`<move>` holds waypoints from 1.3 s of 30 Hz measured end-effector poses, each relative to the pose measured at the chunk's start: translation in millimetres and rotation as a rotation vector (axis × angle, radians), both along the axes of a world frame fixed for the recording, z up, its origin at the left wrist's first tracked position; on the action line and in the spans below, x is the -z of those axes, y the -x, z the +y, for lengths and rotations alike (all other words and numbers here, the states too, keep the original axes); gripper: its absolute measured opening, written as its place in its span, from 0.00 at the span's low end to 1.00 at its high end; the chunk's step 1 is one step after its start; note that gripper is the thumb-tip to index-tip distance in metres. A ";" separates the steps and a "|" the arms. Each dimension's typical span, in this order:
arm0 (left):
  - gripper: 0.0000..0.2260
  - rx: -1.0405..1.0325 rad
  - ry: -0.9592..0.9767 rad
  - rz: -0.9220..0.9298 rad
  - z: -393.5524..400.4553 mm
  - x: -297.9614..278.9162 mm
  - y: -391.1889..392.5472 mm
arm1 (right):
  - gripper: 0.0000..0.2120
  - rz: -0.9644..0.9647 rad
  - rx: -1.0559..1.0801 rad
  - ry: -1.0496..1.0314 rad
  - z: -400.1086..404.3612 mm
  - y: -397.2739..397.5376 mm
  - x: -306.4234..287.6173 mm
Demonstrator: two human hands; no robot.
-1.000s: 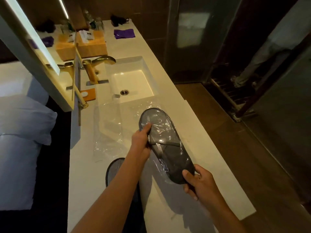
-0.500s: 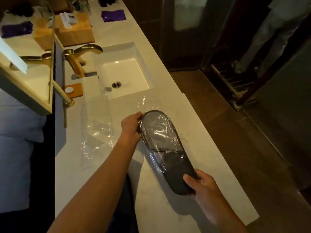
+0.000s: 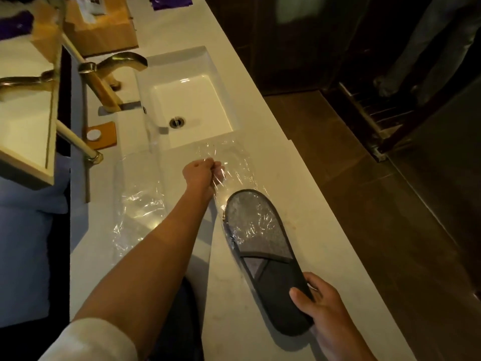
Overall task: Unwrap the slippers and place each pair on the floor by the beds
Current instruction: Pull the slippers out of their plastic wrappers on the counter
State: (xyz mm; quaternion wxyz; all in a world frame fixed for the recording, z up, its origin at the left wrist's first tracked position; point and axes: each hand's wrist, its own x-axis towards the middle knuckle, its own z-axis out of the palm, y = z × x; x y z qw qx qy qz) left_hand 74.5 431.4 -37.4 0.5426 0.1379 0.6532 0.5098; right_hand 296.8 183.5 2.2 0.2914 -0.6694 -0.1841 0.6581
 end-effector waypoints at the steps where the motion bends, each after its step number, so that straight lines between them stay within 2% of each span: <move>1: 0.04 0.000 -0.008 0.004 6.0 0.6 1.8 | 0.08 0.003 0.003 0.009 0.1 -2.1 2.4; 4: 0.03 -0.026 -0.016 0.011 24.6 5.1 8.2 | 0.11 0.009 -0.027 0.045 -2.3 -7.0 6.2; 6: 0.05 -0.034 -0.022 0.034 33.9 10.5 13.5 | 0.16 -0.022 -0.118 0.061 -2.7 -9.8 5.4; 9: 0.09 -0.013 -0.060 0.082 39.3 14.3 18.0 | 0.37 -0.112 -0.355 0.035 -8.3 -17.8 -5.4; 10: 0.10 -0.012 -0.071 0.091 40.0 17.0 19.4 | 0.40 -0.125 -0.403 0.020 -11.8 -21.5 -7.9; 13: 0.04 -0.016 -0.045 0.095 38.5 20.1 24.0 | 0.23 -0.142 -0.414 0.025 -16.9 -25.1 0.2; 14: 0.06 -0.006 -0.030 0.114 38.8 22.5 27.0 | 0.18 -0.134 -0.448 0.046 -17.5 -23.7 2.6; 15: 0.12 0.020 -0.010 0.156 38.9 24.1 30.1 | 0.13 -0.120 -0.470 0.072 -20.5 -25.6 7.3; 17: 0.26 0.091 0.027 0.302 32.8 13.8 35.7 | 0.13 -0.092 -0.468 0.087 -22.5 -24.9 10.3; 19: 0.30 0.131 0.048 0.435 19.8 1.9 36.6 | 0.14 -0.062 -0.412 0.064 -28.4 -27.9 17.7; 21: 0.29 0.110 0.011 0.454 -2.1 -7.7 36.3 | 0.17 -0.018 -0.393 0.066 -35.0 -30.0 22.6; 22: 0.28 0.083 -0.020 0.447 -17.0 -11.7 36.3 | 0.17 -0.005 -0.382 0.065 -39.2 -30.6 24.7; 24: 0.24 0.050 -0.063 0.420 -55.6 -17.3 35.5 | 0.09 0.003 -0.323 0.060 -45.5 -30.3 27.4; 26: 0.20 0.063 -0.030 0.378 -104.2 -16.2 31.5 | 0.08 0.026 -0.209 0.038 -53.5 -25.4 25.0; 27: 0.18 0.082 -0.001 0.352 -132.5 -13.3 27.7 | 0.11 0.039 -0.152 0.025 -58.1 -21.7 23.1; 29: 0.16 0.162 0.058 0.326 -188.4 -6.6 14.8 | 0.31 0.066 -0.090 0.015 -68.4 -18.0 23.5; 30: 0.15 0.205 0.093 0.312 -214.9 -3.6 6.3 | 0.37 0.087 -0.047 0.003 -74.6 -16.3 23.8; 31: 0.14 0.245 0.135 0.281 -238.1 -4.0 -3.0 | 0.35 0.106 0.004 0.004 -78.8 -14.0 24.7; 33: 0.11 0.291 0.208 0.128 -276.2 -6.2 -21.9 | 0.22 0.142 0.093 0.028 -85.0 -9.3 22.5; 35: 0.11 0.341 0.257 -0.018 -300.7 -8.4 -36.5 | 0.18 0.158 0.111 0.042 -91.9 -8.3 23.1; 37: 0.12 0.404 0.258 -0.061 -314.1 -8.2 -47.4 | 0.16 0.151 0.088 0.011 -97.7 -7.2 20.1; 39: 0.11 0.376 0.220 -0.079 -321.7 -12.4 -55.0 | 0.12 0.093 0.049 -0.016 -103.1 -4.3 16.2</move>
